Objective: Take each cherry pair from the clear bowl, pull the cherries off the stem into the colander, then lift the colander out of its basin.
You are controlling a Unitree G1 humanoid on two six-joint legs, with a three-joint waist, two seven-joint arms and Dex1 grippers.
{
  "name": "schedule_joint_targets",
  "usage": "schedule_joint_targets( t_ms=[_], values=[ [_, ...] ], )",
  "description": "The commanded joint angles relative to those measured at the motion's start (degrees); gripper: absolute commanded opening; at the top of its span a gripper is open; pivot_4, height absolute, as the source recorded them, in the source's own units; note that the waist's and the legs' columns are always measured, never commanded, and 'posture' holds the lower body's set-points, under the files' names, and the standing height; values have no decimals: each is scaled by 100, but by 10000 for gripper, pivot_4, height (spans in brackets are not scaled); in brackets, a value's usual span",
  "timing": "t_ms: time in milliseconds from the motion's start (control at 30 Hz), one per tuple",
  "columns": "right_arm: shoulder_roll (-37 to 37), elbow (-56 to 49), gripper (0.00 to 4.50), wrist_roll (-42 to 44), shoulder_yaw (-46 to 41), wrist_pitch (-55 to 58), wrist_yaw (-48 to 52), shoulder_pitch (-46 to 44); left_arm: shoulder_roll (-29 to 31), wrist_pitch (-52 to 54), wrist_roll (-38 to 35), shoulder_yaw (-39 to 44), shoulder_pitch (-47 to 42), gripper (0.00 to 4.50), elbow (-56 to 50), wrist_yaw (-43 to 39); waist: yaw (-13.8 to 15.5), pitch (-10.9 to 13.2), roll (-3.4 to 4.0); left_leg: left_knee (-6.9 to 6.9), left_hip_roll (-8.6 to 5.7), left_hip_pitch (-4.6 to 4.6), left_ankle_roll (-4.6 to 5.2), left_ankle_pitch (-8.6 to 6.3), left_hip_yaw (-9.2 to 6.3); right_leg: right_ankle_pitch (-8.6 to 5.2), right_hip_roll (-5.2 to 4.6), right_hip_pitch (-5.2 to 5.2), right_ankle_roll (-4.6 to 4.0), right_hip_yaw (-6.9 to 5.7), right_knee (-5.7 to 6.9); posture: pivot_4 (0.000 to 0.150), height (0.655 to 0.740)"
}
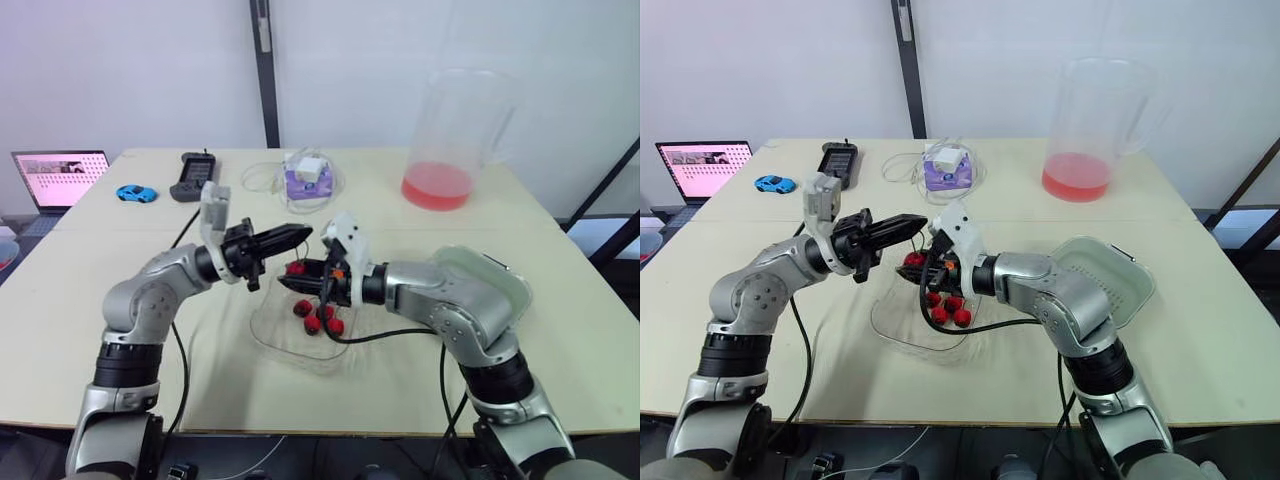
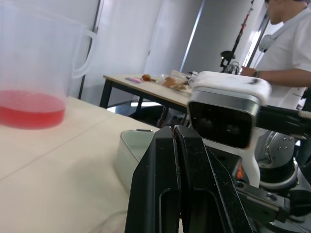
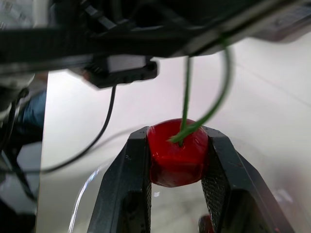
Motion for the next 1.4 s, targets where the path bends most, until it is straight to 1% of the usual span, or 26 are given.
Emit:
schedule_joint_targets(
  t_ms=[33,233,367,400,433,500,533,567,633,667,733,900,1100,1167,1200,1333,1367,1400],
  values=[
    [11,-128,12035,-13,94,110,-16,23,-24,-104,-92,78,-127,0,-230,26,-2,0,0,0,0,0,0,0,0,0,0,0,0,0,0,1500,7332],
    [-80,-485,12035,164,-140,497,-132,-50,-16,-141,-65,88,-169,0,-155,-29,3,0,0,0,0,0,0,0,0,0,-1,0,0,0,0,1500,7332],
    [-398,-957,12035,652,-832,1029,-72,-167,33,-171,-41,125,-202,0,-94,-63,8,0,0,0,0,0,0,0,0,0,-1,0,0,1,-1,1500,7332],
    [-602,-1058,12035,815,-1072,1184,5,-228,41,-198,-20,132,-199,0,-83,-65,8,0,0,0,-1,-1,0,0,1,0,-2,1,0,1,-1,1500,7332],
    [-938,-1127,12035,973,-1399,1346,124,-317,48,-218,-6,139,-191,0,-73,-63,15,1,1,0,-1,-1,0,0,1,0,-2,1,0,0,-2,1500,7332],
    [-1417,-1178,12035,1171,-1773,1541,243,-429,58,-248,4,140,-180,0,-59,-61,29,1,0,-1,-2,-2,0,0,1,0,-4,2,0,0,-5,1500,7332],
    [-1766,-1143,12035,1162,-1878,1547,338,-456,62,-263,7,136,-177,0,-43,-69,26,1,0,0,-1,-1,2,-1,1,0,-3,5,0,-1,-8,1500,7332],
    [-2324,-1006,12035,1016,-2008,1460,498,-410,61,-285,16,126,-164,0,-31,-84,24,1,0,-1,-2,-1,3,-2,1,0,-3,6,0,-1,-11,1500,7332],
    [-3508,-566,12035,562,-2255,1127,814,-115,45,-326,39,103,-139,0,-11,-106,68,2,0,-5,-2,-2,6,-4,1,0,-2,6,0,-2,-17,1500,7332],
    [-3912,-388,12035,415,-2327,943,935,111,33,-344,50,96,-135,0,2,-112,92,2,-1,-5,-3,-3,7,-4,2,0,-4,8,0,-3,-24,1500,7332],
    [-4398,-205,12035,235,-2383,577,1123,635,16,-379,67,73,-113,0,11,-124,99,2,-2,-2,-2,-3,21,-12,7,0,-3,17,1,-1,-42,1500,7332],
    [-4704,110,12035,-229,-2349,-155,1275,1431,-25,-492,184,5,-117,0,83,-193,-7,1,4,0,1,6,34,-19,13,0,2,17,1,8,-33,1500,7332],
    [-4749,406,12035,-482,-2202,-443,1406,1677,-49,-630,281,-25,-162,0,179,-216,25,1,4,5,0,4,32,-18,14,0,-1,17,1,8,-31,1500,7332],
    [-4710,504,18915,-509,-2201,-481,1439,1663,-32,-641,281,-32,-144,0,153,-204,33,1,4,5,0,3,31,-18,14,0,-1,17,1,7,-32,1500,7332],
    [-4714,536,21415,-519,-2199,-498,1464,1656,-26,-643,280,-32,-133,0,138,-196,33,1,4,5,0,3,31,-18,14,1,-1,17,1,7,-32,1500,7332],
    [-4798,775,40728,-569,-2186,-627,1636,1541,-14,-642,281,-25,-102,0,110,-166,33,1,4,4,0,3,31,-18,14,0,-1,17,1,7,-33,1500,7332],
    [-4813,805,44231,-577,-2202,-637,1669,1514,-10,-634,275,-20,-94,0,94,-156,32,1,4,5,0,3,31,-18,14,1,-1,17,1,7,-33,1500,7332],
    [-4833,835,44231,-583,-2222,-649,1712,1487,-7,-626,268,-13,-88,0,81,-144,30,1,4,5,0,3,31,-18,14,1,-1,17,1,7,-33,1500,7332]
  ],
)
